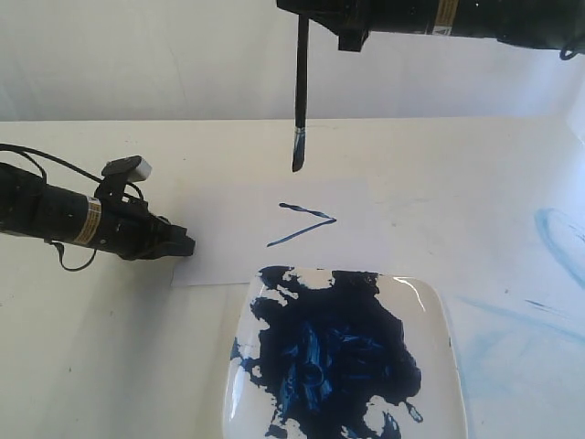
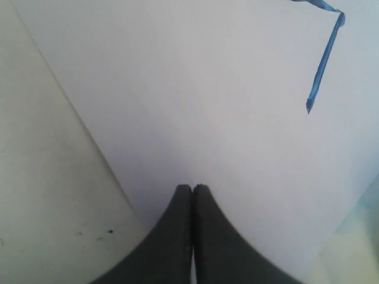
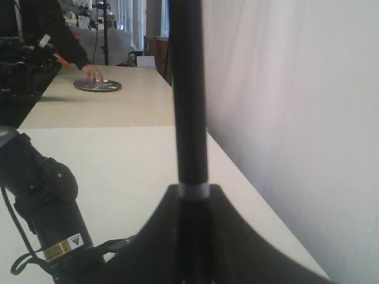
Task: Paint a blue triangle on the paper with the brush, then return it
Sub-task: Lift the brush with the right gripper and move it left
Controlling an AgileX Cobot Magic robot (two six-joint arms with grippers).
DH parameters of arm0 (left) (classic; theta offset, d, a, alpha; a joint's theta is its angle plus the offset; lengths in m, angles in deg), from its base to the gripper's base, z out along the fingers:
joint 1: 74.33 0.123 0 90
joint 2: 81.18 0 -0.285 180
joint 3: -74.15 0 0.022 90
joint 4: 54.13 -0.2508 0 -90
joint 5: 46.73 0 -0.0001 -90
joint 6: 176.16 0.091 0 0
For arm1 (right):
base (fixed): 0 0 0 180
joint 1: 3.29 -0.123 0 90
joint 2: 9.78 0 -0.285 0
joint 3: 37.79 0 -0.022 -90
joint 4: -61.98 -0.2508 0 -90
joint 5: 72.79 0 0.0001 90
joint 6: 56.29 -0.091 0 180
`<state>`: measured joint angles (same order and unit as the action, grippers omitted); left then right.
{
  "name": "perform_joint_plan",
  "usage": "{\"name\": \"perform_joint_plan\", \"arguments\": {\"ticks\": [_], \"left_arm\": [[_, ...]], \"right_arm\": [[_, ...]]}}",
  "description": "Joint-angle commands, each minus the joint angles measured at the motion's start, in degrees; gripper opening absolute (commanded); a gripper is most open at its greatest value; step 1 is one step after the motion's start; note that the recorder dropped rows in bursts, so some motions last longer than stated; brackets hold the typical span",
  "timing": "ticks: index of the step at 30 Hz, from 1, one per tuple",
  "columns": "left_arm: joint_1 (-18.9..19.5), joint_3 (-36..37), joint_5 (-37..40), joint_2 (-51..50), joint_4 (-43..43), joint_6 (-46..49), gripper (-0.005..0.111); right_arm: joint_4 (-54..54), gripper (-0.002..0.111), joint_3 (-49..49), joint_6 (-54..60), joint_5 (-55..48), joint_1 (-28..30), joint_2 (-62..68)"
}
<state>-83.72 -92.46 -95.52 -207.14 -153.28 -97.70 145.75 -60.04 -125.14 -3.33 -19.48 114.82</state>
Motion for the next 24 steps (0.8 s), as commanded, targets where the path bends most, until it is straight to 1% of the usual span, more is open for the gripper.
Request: {"name": "perform_joint_plan", "arguments": {"ticks": [1,2,7,13,17,20,24], "left_arm": [[-0.07,-0.19,0.71,-0.05,-0.8,0.06,0.0],[-0.07,-0.19,0.71,-0.05,-0.8,0.06,0.0],[-0.07,-0.19,0.7,-0.05,-0.8,0.06,0.0],[-0.07,-0.19,0.8,-0.05,-0.8,0.06,0.0],[-0.07,-0.19,0.8,-0.05,-0.8,0.06,0.0],[-0.07,-0.19,0.8,-0.05,-0.8,0.06,0.0],[-0.07,-0.19,0.8,-0.05,-0.8,0.06,0.0]], "right_arm": [[2.85,0.0,-0.56,-3.57,0.51,-0.02,0.05],[3.22,0.0,-0.45,-4.77,0.51,-0.02,0.05],[-1.72,0.0,-0.45,-7.06,0.51,-0.1,-0.05],[-2.27,0.0,-0.45,-11.08,0.51,-3.15,-0.71],[-6.84,0.0,4.25,-10.69,0.51,-3.83,-5.34],[-12.62,0.0,9.32,-8.43,-2.95,-3.83,-9.01],[-17.75,0.0,14.57,-5.61,-4.37,-3.83,-11.97]]}}
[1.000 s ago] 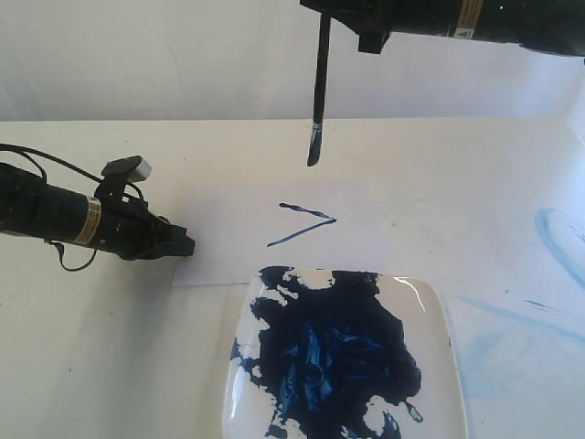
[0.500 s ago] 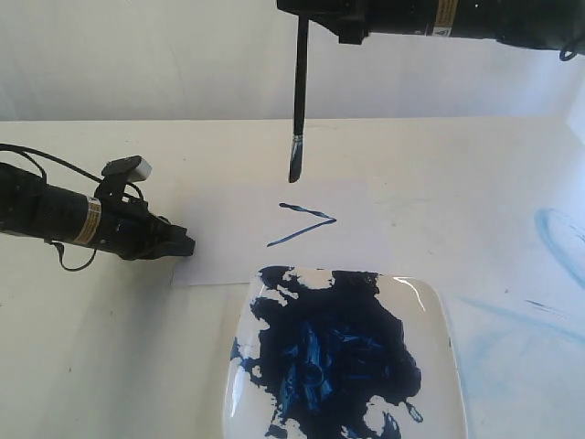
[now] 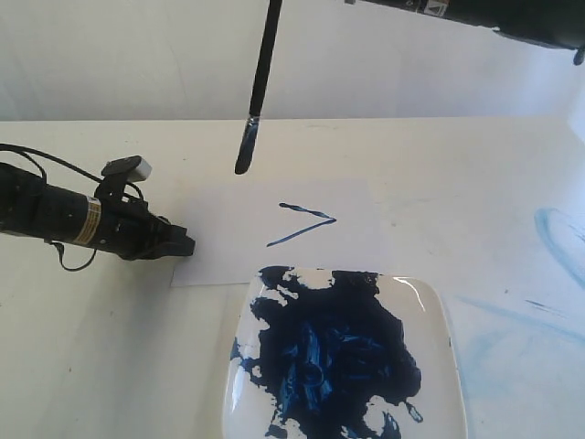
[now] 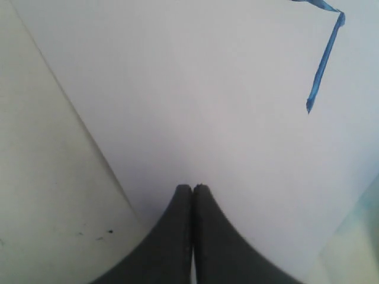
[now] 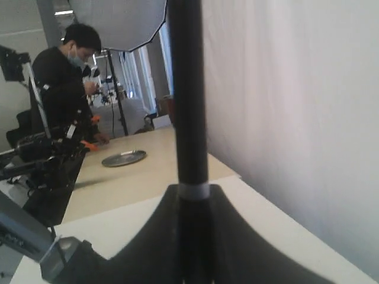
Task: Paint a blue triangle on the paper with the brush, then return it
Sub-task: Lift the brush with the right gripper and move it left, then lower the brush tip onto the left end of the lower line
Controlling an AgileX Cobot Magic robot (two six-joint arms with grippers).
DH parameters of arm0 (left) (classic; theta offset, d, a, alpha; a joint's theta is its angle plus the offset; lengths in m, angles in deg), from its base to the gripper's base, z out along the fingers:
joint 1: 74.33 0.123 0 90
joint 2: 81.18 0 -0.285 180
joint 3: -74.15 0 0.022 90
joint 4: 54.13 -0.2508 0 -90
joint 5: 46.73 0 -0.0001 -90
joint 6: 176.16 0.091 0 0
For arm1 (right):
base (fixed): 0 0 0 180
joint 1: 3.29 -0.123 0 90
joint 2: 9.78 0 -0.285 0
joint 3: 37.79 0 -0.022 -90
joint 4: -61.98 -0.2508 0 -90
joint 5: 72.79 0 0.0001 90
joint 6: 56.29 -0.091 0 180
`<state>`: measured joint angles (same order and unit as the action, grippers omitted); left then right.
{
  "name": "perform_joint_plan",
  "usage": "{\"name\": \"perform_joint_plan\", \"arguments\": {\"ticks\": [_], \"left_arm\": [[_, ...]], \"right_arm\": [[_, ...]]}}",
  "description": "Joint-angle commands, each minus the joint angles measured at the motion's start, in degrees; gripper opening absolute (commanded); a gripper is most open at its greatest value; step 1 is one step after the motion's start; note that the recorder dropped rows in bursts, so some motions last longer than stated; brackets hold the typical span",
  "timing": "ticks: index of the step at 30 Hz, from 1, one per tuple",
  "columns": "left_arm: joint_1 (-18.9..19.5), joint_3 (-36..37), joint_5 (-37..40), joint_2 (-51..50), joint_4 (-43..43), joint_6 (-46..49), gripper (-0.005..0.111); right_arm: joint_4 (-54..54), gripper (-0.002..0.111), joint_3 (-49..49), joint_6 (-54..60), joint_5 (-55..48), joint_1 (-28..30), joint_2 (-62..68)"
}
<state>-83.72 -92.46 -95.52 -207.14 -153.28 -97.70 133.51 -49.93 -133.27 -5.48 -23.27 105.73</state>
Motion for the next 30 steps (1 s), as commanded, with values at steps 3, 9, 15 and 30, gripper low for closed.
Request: {"name": "perform_joint_plan", "arguments": {"ticks": [3,9,15,30], "left_arm": [[-0.07,-0.19,0.8,-0.05,-0.8,0.06,0.0],[-0.07,-0.19,0.8,-0.05,-0.8,0.06,0.0],[-0.07,-0.19,0.8,-0.05,-0.8,0.06,0.0],[-0.07,-0.19,0.8,-0.05,-0.8,0.06,0.0]], "right_arm": [[-6.54,0.0,7.18,4.12,-3.2,-0.04,-4.69],[-5.12,0.0,8.84,8.26,2.05,-0.04,-5.63],[1.17,0.0,8.84,15.01,2.66,-0.04,-5.2],[13.7,0.0,-3.79,10.9,2.66,-0.04,6.08]]}}
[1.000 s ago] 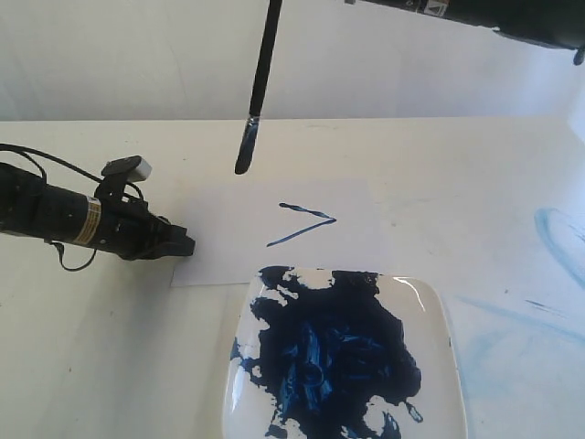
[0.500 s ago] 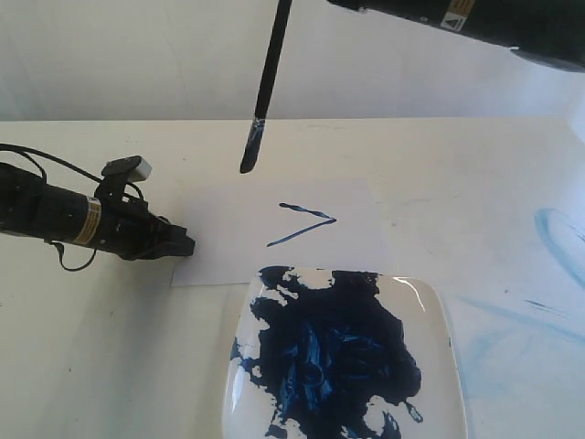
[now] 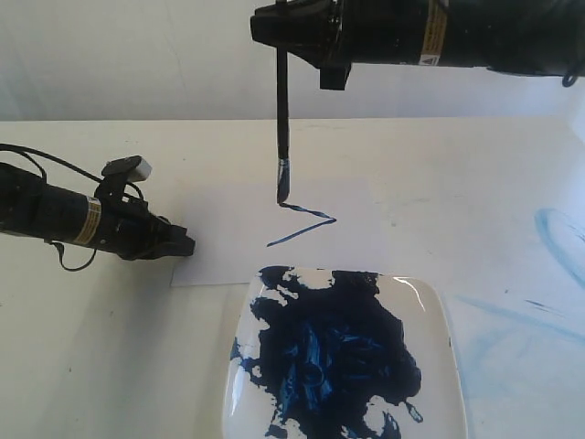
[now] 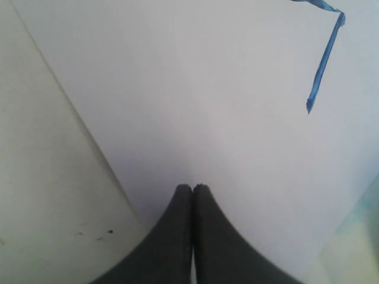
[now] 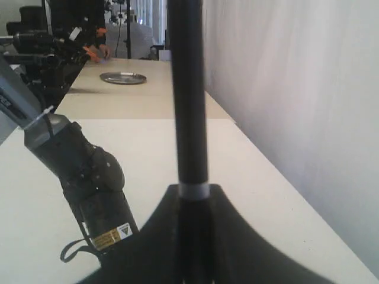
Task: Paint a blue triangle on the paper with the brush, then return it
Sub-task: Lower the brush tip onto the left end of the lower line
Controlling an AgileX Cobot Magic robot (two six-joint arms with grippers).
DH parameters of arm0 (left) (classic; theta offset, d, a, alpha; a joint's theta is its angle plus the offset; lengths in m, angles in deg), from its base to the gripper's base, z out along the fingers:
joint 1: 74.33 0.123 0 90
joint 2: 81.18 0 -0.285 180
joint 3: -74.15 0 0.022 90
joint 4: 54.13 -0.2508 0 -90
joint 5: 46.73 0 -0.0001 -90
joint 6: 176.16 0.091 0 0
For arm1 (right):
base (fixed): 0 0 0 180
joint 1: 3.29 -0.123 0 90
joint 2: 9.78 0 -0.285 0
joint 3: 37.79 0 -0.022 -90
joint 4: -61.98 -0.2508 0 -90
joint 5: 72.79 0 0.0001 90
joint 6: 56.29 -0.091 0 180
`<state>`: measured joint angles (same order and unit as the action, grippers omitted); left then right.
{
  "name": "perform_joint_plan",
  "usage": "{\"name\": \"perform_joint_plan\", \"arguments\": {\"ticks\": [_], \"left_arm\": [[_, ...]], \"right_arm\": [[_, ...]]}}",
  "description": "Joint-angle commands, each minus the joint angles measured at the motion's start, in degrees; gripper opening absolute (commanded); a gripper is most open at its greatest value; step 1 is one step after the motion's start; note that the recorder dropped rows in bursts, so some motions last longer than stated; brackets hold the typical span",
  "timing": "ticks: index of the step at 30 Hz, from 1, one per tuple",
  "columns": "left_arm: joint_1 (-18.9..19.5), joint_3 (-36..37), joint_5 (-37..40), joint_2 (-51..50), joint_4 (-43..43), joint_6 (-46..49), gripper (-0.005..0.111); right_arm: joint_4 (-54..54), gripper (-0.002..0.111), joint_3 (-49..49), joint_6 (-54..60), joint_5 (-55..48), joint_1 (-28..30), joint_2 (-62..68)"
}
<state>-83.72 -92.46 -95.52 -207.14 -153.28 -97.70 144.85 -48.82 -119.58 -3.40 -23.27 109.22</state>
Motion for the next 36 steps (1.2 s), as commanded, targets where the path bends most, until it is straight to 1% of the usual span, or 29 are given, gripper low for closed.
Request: {"name": "perform_joint_plan", "arguments": {"ticks": [1,4,11,21,36], "left_arm": [[-0.07,-0.19,0.8,-0.05,-0.8,0.06,0.0],[-0.07,-0.19,0.8,-0.05,-0.8,0.06,0.0],[-0.07,-0.19,0.8,-0.05,-0.8,0.06,0.0],[-0.07,-0.19,0.8,-0.05,-0.8,0.06,0.0],[-0.07,-0.19,0.8,-0.05,-0.8,0.06,0.0]], "right_arm": [[2.36,0.0,-6.1,-3.94,0.58,-0.04,3.41],[2.5,0.0,-8.27,-4.22,0.58,-0.04,5.45],[1.97,0.0,-8.4,-4.65,0.58,-0.17,8.72],[2.2,0.0,-8.4,-1.25,0.58,-4.0,9.8],[0.68,0.0,-8.4,0.44,0.58,-4.01,13.75]]}}
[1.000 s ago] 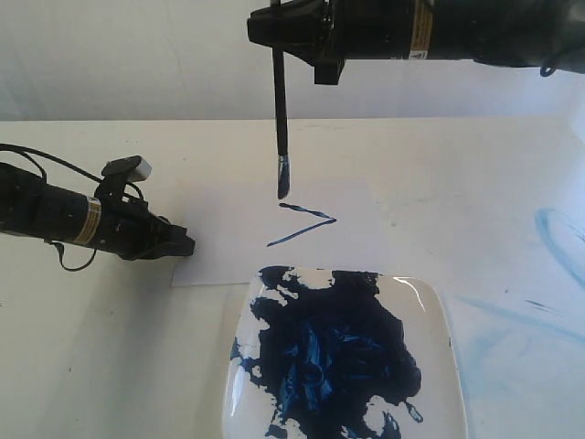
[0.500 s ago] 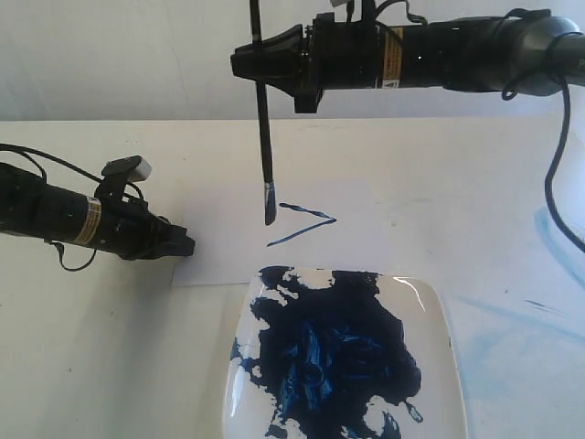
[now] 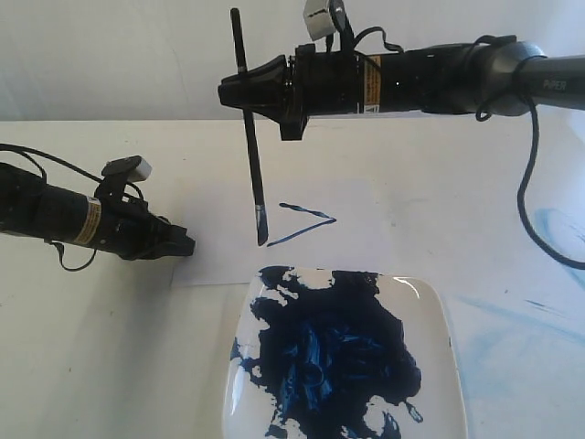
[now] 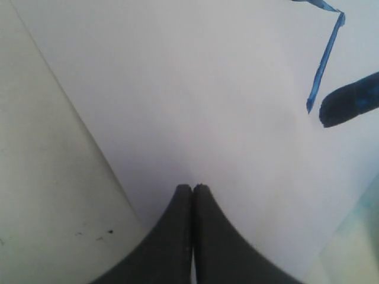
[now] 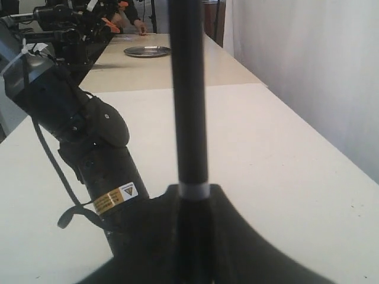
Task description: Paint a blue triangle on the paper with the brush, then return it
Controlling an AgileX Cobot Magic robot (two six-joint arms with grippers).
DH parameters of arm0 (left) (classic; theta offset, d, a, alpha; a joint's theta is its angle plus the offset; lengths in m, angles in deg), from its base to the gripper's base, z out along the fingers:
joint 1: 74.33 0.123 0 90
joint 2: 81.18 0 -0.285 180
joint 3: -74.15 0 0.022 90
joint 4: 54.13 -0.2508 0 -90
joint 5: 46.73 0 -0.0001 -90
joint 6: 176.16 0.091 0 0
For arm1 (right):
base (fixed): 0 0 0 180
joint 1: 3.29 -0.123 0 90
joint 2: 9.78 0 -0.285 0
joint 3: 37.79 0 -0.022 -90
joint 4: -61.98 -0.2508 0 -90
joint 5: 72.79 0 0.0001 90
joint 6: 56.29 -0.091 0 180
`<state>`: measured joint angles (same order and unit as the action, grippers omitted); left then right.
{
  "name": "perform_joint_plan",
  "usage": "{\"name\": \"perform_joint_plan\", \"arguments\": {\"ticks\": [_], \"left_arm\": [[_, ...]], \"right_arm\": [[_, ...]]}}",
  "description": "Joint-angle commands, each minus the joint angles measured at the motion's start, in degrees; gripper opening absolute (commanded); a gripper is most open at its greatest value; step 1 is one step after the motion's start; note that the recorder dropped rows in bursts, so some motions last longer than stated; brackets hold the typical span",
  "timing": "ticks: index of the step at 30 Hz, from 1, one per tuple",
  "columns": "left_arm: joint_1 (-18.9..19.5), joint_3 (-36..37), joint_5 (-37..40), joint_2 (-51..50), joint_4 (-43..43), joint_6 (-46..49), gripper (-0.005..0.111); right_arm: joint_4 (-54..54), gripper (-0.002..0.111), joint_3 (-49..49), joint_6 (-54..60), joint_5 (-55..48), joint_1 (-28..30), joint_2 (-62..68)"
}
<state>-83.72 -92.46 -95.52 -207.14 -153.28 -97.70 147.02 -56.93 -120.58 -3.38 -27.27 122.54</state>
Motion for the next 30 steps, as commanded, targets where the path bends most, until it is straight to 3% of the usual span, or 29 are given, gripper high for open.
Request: {"name": "perform_joint_plan", "arguments": {"ticks": [1,30], "left_arm": [[-0.07,-0.19,0.8,-0.05,-0.8,0.06,0.0],[-0.07,-0.19,0.8,-0.05,-0.8,0.06,0.0]], "right_arm": [[-1.79,0.0,-0.29,1.69,0.55,0.0,0.47],[-0.41,0.0,-0.29,1.38,0.55,0.91,0.62]]}}
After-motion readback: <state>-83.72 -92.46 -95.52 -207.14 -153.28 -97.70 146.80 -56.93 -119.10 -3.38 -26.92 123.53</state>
